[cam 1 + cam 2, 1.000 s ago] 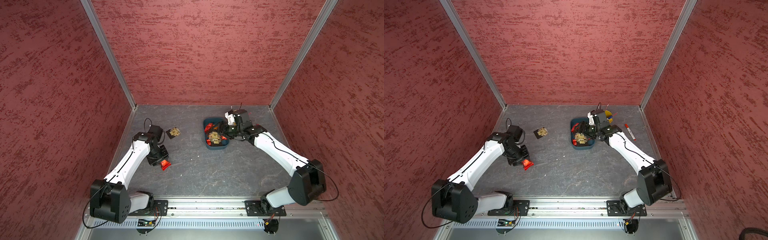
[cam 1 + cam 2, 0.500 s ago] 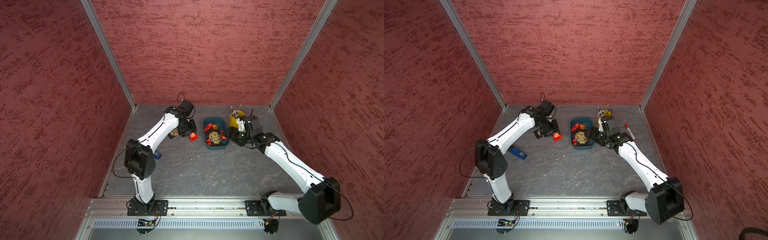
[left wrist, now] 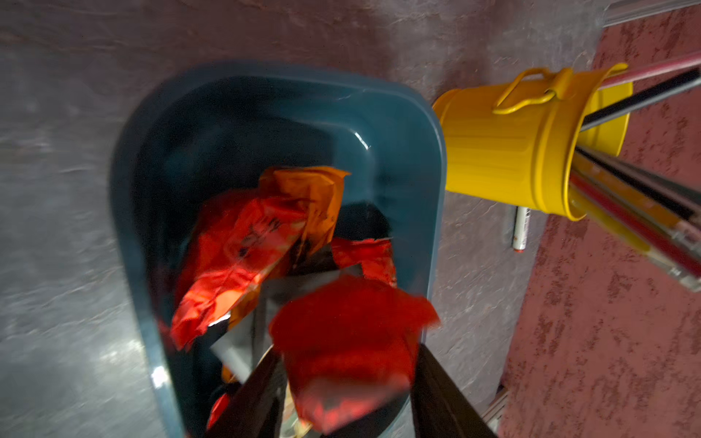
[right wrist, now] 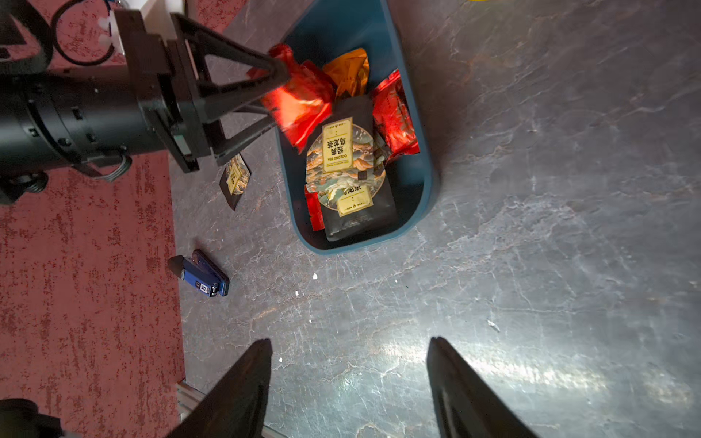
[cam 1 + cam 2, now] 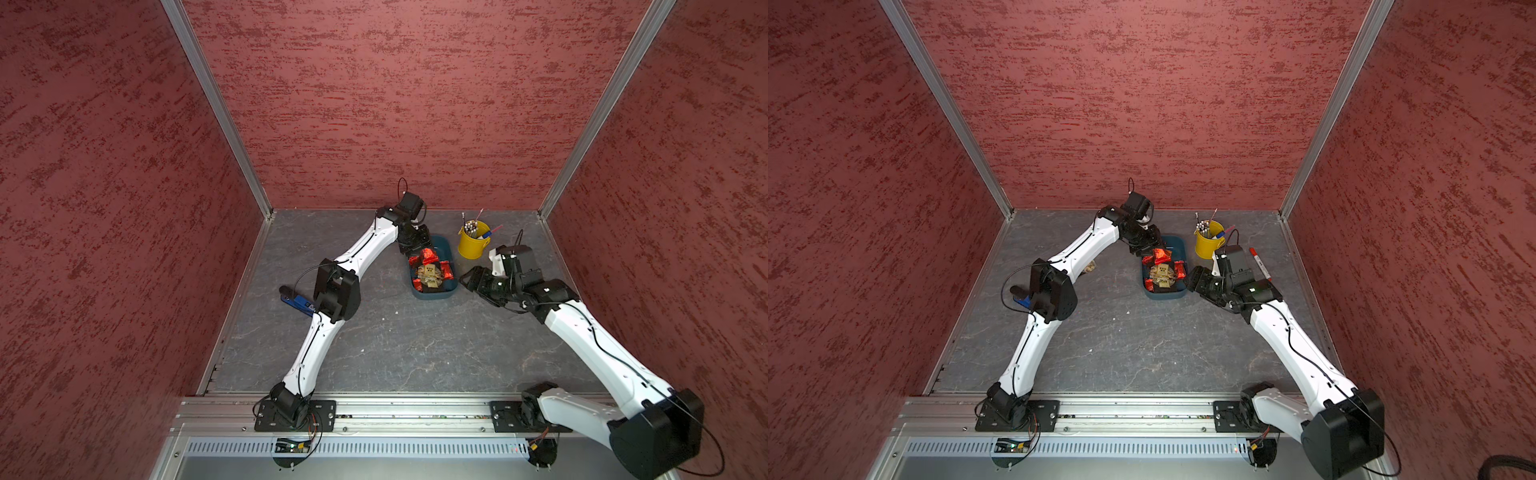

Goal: Put the tea bags into the storage box
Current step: Place the tea bag in the storage box, then pick up the tea bag from the center of the board.

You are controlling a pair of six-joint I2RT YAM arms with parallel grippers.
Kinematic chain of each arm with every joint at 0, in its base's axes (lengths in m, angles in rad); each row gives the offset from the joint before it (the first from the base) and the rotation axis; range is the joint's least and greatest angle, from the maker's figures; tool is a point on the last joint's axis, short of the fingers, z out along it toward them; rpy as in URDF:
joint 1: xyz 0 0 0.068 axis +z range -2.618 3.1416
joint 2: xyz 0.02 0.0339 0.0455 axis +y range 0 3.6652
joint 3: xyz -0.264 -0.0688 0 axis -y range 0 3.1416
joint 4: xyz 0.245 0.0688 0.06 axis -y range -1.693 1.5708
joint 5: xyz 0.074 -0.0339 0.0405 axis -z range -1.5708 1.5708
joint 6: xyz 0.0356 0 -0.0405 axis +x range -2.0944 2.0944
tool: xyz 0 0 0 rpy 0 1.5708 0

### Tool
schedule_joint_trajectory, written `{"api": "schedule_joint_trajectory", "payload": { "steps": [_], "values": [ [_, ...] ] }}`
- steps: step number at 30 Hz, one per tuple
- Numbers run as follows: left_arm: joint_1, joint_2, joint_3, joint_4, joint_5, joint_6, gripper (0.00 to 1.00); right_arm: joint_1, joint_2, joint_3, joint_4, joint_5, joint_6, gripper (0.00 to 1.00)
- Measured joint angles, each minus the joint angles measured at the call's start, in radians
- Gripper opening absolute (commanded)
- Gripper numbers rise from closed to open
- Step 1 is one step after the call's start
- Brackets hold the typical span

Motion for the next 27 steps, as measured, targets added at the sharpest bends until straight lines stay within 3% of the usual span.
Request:
{"api": "schedule_joint_trajectory", "payload": {
  "steps": [5,10,15,21,27],
  "values": [
    [-0.013,0.026,0.01,0.026,0.044,-0.031,0.75,-0.001,0.0,0.0,-0.002,0.003,0.0,0.69],
    [-0.012,-0.008,-0.032,0.058,0.048,-0.026,0.77,-0.001,0.019,0.0,0.006,0.0,0.003,0.68],
    [0.038,-0.158,-0.192,0.065,0.028,0.004,0.79,0.007,0.063,0.003,0.026,-0.011,0.011,0.68],
    [0.161,-0.402,-0.383,0.065,-0.014,0.072,0.78,0.079,0.164,0.079,0.053,-0.011,0.027,0.67],
    [0.289,-0.558,-0.618,0.071,-0.056,0.121,0.7,0.194,0.299,0.211,0.103,-0.007,0.044,0.67]
  ]
}}
